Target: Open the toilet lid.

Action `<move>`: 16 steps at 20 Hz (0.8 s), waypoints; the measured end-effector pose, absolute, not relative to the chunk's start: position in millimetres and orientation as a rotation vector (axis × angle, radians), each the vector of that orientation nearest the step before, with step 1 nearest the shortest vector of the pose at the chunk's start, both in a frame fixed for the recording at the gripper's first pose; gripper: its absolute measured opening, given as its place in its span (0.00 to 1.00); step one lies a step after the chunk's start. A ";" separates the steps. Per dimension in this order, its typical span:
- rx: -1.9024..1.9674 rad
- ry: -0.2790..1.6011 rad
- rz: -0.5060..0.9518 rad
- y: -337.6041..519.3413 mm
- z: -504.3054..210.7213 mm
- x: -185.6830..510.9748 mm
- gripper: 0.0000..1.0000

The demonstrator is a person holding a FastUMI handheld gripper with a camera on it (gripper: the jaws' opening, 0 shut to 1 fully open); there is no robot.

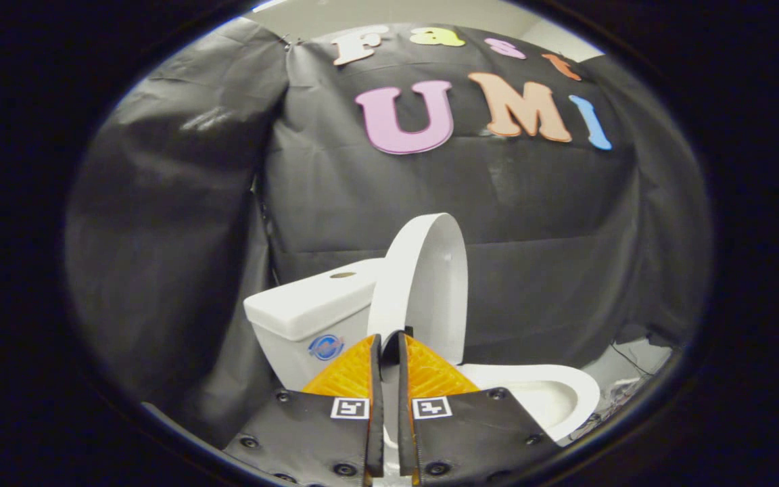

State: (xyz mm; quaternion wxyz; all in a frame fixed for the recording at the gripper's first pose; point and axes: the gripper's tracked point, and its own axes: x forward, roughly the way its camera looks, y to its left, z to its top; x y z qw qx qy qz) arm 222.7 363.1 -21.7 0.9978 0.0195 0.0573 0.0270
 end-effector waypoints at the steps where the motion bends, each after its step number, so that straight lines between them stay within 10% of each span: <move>1: 0.031 0.118 0.074 375.0 -22.3 226.7 0.09; 9: -0.008 0.134 0.129 403.8 -27.0 239.1 0.09; 16: -0.041 0.116 0.153 402.3 -18.4 236.5 0.38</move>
